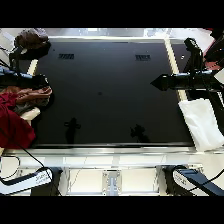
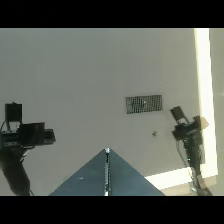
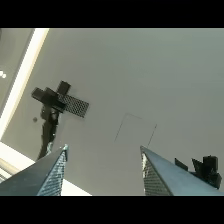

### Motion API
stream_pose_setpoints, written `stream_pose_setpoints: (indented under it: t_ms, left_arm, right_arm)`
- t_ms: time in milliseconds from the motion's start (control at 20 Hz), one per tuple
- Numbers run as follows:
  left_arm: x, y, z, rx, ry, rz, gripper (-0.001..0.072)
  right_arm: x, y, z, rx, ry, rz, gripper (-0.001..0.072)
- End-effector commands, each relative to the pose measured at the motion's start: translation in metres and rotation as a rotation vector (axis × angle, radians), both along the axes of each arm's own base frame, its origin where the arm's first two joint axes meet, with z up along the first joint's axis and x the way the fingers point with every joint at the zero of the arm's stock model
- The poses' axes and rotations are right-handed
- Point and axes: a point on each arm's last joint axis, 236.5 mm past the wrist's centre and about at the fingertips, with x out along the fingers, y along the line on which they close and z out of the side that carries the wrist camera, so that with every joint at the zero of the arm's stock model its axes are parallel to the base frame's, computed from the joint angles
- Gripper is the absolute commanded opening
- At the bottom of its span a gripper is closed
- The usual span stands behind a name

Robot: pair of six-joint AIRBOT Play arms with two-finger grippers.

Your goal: Fold the shirts.

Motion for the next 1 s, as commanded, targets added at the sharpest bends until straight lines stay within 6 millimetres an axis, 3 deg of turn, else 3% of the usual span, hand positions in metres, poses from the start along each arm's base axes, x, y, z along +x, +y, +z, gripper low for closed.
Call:
stream_pose_setpoints:
  t_ms: [0,400,500,800,850,950]
  left_arm:
    - [0.0,0.0,0.0,0.0,0.0,0.001,0.0016]
    - [0.011,0.011,0.003,0.031,-0.044,0.033,0.0016]
    - [0.016,0.036,-0.001,0.139,-0.065,0.062,0.0016]
    - [-0.001,0.107,-0.017,0.479,0.017,0.072,0.0023]
    - [-0.004,0.129,-0.015,0.564,0.026,0.105,0.0064]
    - [-0.009,0.184,0.0,0.715,0.027,0.271,0.0444]
  right_arm:
    - [0.0,0.0,0.0,0.0,0.0,0.001,0.0512]
    - [0.022,-0.004,0.016,0.026,-0.092,-0.061,0.0511]
    - [0.026,-0.005,0.02,0.032,-0.113,-0.076,0.0512]
    - [0.023,0.003,0.024,0.074,-0.104,-0.063,0.0512]
    - [0.023,0.004,0.024,0.081,-0.103,-0.062,0.0512]
    - [0.023,0.007,0.027,0.101,-0.103,-0.058,0.0512]
